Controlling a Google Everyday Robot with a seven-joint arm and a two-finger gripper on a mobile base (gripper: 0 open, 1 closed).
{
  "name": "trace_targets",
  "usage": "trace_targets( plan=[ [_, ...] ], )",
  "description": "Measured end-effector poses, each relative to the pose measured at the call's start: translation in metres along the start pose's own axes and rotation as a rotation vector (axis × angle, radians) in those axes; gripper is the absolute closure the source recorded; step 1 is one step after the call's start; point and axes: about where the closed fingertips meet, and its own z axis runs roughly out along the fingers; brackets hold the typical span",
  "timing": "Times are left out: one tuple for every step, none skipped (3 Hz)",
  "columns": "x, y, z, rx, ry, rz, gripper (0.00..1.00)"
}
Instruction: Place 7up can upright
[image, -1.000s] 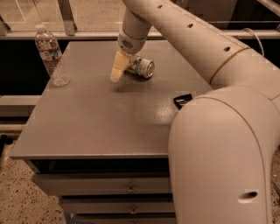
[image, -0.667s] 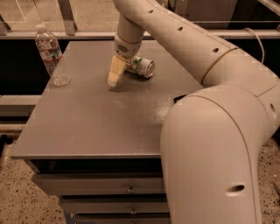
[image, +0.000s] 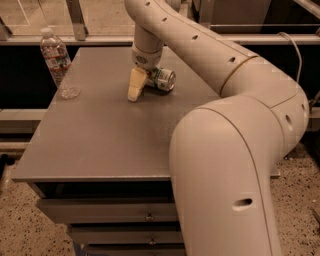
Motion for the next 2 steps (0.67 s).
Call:
trace_targets(
  plan=[
    [0.0015, -0.0030, -0.0007, 0.004, 0.010, -0.003, 0.42],
    [0.0000, -0.0043, -0.0070, 0.004, 0.010, -0.003, 0.65]
  ],
)
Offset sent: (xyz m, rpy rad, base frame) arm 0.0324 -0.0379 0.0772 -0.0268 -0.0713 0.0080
